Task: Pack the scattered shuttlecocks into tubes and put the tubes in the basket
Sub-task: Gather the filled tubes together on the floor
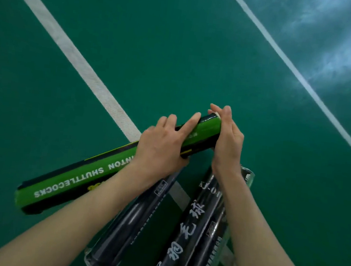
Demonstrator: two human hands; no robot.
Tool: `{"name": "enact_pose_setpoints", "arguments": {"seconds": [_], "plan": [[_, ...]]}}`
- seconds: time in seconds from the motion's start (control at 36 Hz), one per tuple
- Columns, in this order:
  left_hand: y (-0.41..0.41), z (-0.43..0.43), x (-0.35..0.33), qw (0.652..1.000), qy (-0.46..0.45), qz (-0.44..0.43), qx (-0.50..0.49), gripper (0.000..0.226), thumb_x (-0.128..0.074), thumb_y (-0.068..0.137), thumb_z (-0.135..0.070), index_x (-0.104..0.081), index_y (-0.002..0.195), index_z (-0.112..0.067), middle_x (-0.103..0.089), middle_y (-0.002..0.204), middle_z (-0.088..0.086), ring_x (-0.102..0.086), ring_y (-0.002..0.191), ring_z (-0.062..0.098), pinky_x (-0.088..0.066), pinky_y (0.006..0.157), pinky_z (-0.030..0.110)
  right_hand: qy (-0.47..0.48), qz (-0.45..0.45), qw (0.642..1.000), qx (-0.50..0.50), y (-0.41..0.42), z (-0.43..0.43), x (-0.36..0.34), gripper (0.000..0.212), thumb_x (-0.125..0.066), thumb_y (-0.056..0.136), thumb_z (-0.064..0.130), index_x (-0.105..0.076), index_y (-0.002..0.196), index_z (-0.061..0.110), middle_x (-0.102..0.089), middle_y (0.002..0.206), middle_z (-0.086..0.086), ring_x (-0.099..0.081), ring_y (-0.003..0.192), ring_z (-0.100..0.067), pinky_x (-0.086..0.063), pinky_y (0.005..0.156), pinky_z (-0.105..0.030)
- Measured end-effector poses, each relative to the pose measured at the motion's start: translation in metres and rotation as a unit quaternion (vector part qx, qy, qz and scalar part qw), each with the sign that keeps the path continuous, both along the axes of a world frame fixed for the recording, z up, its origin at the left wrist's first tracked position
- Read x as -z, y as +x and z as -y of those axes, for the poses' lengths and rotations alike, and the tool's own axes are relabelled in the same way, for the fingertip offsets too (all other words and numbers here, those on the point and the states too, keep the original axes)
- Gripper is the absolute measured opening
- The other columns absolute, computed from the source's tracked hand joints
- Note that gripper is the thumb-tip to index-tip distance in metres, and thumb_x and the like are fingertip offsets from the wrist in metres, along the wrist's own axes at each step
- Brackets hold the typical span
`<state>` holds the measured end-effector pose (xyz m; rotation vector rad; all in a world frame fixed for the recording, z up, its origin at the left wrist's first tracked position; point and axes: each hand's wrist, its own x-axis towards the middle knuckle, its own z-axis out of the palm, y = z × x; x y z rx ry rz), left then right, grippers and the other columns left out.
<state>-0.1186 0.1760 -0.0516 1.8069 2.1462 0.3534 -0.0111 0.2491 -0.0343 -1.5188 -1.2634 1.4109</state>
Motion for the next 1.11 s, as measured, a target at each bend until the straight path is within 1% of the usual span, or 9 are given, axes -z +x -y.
{"name": "enact_pose_setpoints", "arguments": {"seconds": [0.11, 0.25, 0.36, 0.53, 0.61, 0.75, 0.89, 1.0, 1.11], "plan": [[0.025, -0.003, -0.003, 0.999, -0.01, 0.048, 0.023, 0.094, -0.063, 0.082, -0.049, 0.001, 0.151, -0.038, -0.039, 0.111, 0.006, -0.042, 0.103, 0.022, -0.038, 0.072, 0.031, 0.027, 0.039, 0.998, -0.037, 0.033, 0.001, -0.008, 0.022, -0.051, 0.096, 0.042, -0.072, 0.095, 0.035, -0.067, 0.088, 0.016, -0.058, 0.082, -0.004, -0.049, 0.08, -0.03], [0.035, -0.003, -0.008, 0.998, -0.008, 0.006, 0.063, 0.099, -0.062, 0.079, -0.061, 0.006, 0.149, -0.042, -0.035, 0.121, 0.006, -0.039, 0.109, 0.023, -0.044, 0.083, 0.037, 0.031, -0.029, 0.999, 0.018, 0.049, 0.005, 0.0, 0.02, -0.057, 0.087, 0.033, -0.076, 0.088, 0.028, -0.068, 0.088, 0.001, -0.058, 0.081, -0.015, -0.048, 0.076, -0.036], [0.031, 0.0, -0.01, 0.992, -0.082, 0.095, 0.032, 0.105, -0.066, 0.066, -0.073, -0.005, 0.148, -0.047, -0.043, 0.121, -0.002, -0.05, 0.11, 0.021, -0.049, 0.088, 0.041, 0.03, -0.079, 0.996, 0.039, 0.069, -0.005, 0.003, 0.022, -0.057, 0.091, 0.025, -0.074, 0.1, 0.014, -0.07, 0.093, 0.0, -0.058, 0.082, -0.014, -0.048, 0.078, -0.035], [0.045, 0.027, -0.015, 0.963, -0.177, 0.199, 0.034, 0.091, -0.066, 0.052, -0.08, -0.035, 0.132, -0.047, -0.062, 0.102, -0.016, -0.061, 0.088, 0.007, -0.053, 0.082, 0.038, 0.06, -0.1, 0.993, -0.028, 0.13, -0.01, -0.005, 0.031, -0.054, 0.089, 0.027, -0.071, 0.11, 0.013, -0.07, 0.111, -0.004, -0.061, 0.1, -0.013, -0.043, 0.104, -0.048], [0.069, 0.038, -0.02, 0.983, -0.135, 0.124, 0.014, 0.086, -0.071, 0.063, -0.068, -0.036, 0.137, -0.041, -0.057, 0.109, -0.013, -0.058, 0.096, 0.012, -0.05, 0.083, 0.036, 0.057, -0.068, 0.994, -0.068, 0.153, -0.008, -0.012, 0.032, -0.051, 0.09, 0.038, -0.072, 0.108, 0.022, -0.07, 0.112, 0.001, -0.06, 0.109, -0.015, -0.039, 0.107, -0.051], [0.093, 0.046, -0.024, 0.999, -0.005, -0.051, 0.019, 0.081, -0.071, 0.071, -0.058, -0.038, 0.14, -0.031, -0.054, 0.105, 0.001, -0.058, 0.093, 0.024, -0.041, 0.065, 0.031, 0.031, -0.024, 0.995, -0.09, 0.18, -0.003, -0.02, 0.037, -0.047, 0.086, 0.061, -0.074, 0.097, 0.039, -0.07, 0.113, 0.004, -0.055, 0.122, -0.022, -0.034, 0.111, -0.05], [0.104, 0.046, -0.012, 0.999, 0.022, -0.016, 0.024, 0.082, -0.073, 0.069, -0.055, -0.041, 0.14, -0.031, -0.056, 0.109, -0.001, -0.059, 0.097, 0.025, -0.045, 0.068, 0.033, 0.089, -0.033, 0.993, -0.066, 0.192, 0.008, -0.016, 0.036, -0.05, 0.096, 0.038, -0.062, 0.125, 0.019, -0.065, 0.12, 0.005, -0.057, 0.117, -0.011, -0.041, 0.106, -0.029], [0.096, 0.058, -0.01, 0.999, -0.028, 0.02, 0.034, 0.085, -0.073, 0.068, -0.061, -0.037, 0.141, -0.037, -0.054, 0.112, -0.009, -0.058, 0.099, 0.019, -0.041, 0.072, 0.03, 0.071, -0.049, 0.993, -0.079, 0.191, 0.021, -0.01, 0.029, -0.048, 0.093, 0.04, -0.07, 0.109, 0.032, -0.07, 0.113, 0.001, -0.056, 0.12, -0.022, -0.034, 0.112, -0.046], [0.087, 0.073, -0.015, 0.996, -0.061, 0.059, 0.011, 0.082, -0.075, 0.062, -0.063, -0.039, 0.134, -0.047, -0.055, 0.106, -0.016, -0.057, 0.099, 0.014, -0.045, 0.077, 0.033, 0.069, -0.06, 0.99, -0.109, 0.187, 0.042, -0.008, 0.034, -0.04, 0.095, 0.039, -0.064, 0.118, 0.033, -0.066, 0.121, 0.004, -0.049, 0.128, -0.02, -0.027, 0.115, -0.049]]}}
